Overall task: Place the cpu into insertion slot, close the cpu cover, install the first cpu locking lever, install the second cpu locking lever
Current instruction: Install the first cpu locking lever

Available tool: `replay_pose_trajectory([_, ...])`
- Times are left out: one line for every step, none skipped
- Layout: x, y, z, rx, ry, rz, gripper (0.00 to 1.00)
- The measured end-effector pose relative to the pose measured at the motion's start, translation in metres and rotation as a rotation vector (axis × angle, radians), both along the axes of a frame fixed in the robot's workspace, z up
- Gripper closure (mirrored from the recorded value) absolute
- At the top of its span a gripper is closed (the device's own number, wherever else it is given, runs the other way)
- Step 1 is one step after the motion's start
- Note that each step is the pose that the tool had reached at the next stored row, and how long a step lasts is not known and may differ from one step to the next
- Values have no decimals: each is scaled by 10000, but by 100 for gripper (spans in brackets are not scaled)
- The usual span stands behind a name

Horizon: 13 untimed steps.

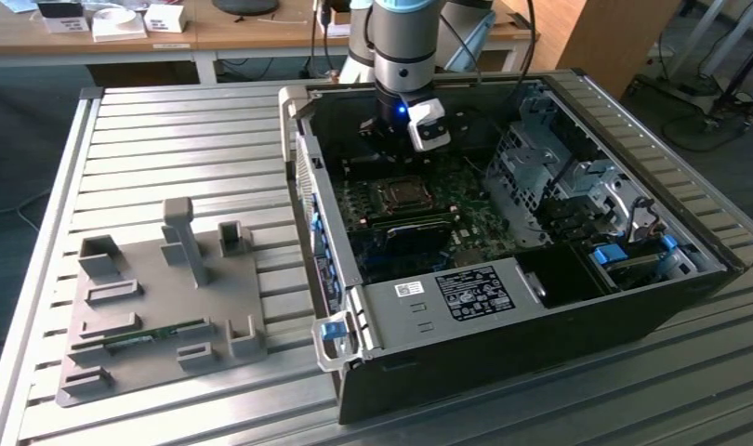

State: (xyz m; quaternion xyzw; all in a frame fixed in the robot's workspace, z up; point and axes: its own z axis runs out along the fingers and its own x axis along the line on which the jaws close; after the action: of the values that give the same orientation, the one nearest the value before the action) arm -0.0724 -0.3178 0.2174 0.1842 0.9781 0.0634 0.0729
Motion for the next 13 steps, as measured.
replay_pose_trajectory([0,0,0,0,0,0,89])
replay_pose_trajectory([0,0,0,0,0,4,89])
replay_pose_trajectory([0,0,0,0,0,13,89])
replay_pose_trajectory([0,0,0,-1,1,31,89])
replay_pose_trajectory([0,0,1,-1,1,56,89])
replay_pose_trajectory([0,0,1,-2,1,85,89])
replay_pose_trajectory([0,0,0,-4,1,123,89])
replay_pose_trajectory([0,0,0,-8,0,165,89])
replay_pose_trajectory([0,0,0,-18,1,211,89])
replay_pose_trajectory([0,0,0,-45,0,257,89])
replay_pose_trajectory([0,0,0,-86,3,302,89])
replay_pose_trajectory([0,0,0,-132,5,346,89])
replay_pose_trajectory([0,0,0,-193,10,389,89])
